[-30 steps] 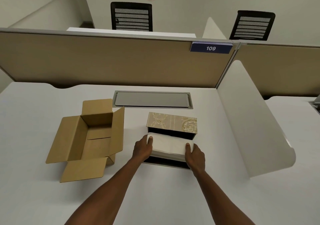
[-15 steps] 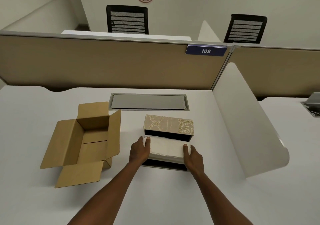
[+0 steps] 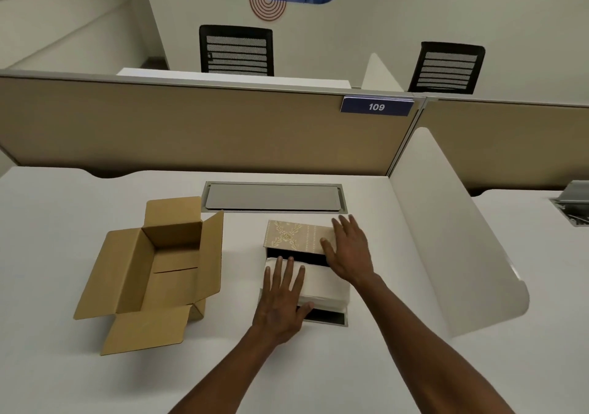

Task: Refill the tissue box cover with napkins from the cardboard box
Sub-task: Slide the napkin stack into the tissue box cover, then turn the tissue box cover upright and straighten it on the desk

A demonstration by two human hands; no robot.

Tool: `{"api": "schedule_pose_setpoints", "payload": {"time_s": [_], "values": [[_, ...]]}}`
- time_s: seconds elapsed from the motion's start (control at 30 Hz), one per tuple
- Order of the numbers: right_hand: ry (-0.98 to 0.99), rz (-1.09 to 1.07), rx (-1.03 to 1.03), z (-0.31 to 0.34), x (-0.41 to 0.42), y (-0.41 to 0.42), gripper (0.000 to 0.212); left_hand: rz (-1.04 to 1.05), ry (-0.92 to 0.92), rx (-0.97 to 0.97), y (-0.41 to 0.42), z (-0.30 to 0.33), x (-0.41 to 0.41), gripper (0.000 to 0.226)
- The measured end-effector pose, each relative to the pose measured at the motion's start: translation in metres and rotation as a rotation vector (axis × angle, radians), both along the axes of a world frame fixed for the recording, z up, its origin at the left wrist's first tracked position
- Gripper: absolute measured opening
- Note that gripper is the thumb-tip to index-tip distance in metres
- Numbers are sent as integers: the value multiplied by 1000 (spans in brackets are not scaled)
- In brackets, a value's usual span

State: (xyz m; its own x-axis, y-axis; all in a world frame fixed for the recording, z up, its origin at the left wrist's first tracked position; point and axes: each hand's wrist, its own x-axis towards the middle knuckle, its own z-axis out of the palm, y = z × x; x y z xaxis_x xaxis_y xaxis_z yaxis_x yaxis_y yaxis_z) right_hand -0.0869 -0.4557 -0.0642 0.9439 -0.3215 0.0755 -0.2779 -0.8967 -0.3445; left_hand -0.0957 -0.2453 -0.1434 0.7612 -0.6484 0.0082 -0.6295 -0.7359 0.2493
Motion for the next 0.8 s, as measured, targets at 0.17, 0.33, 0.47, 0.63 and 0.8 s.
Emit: {"api": "schedule_pose_setpoints", "payload": {"time_s": [0.17, 0.33, 0.47, 0.63, 0.8], "values": [[246, 166, -28, 6, 19, 8, 65, 38, 32, 86, 4, -5, 3, 82], [238, 102, -42, 18, 25, 19, 68, 33, 23, 98, 2, -2, 1, 83], [277, 113, -59, 22, 20, 22, 67, 10, 33, 126, 2, 1, 4, 82], [358, 126, -25, 29, 17, 31, 65, -1, 50, 85, 2, -1, 1, 79], [410, 152, -9, 31, 19, 33, 60, 18, 70, 77, 3, -1, -1, 80]]}}
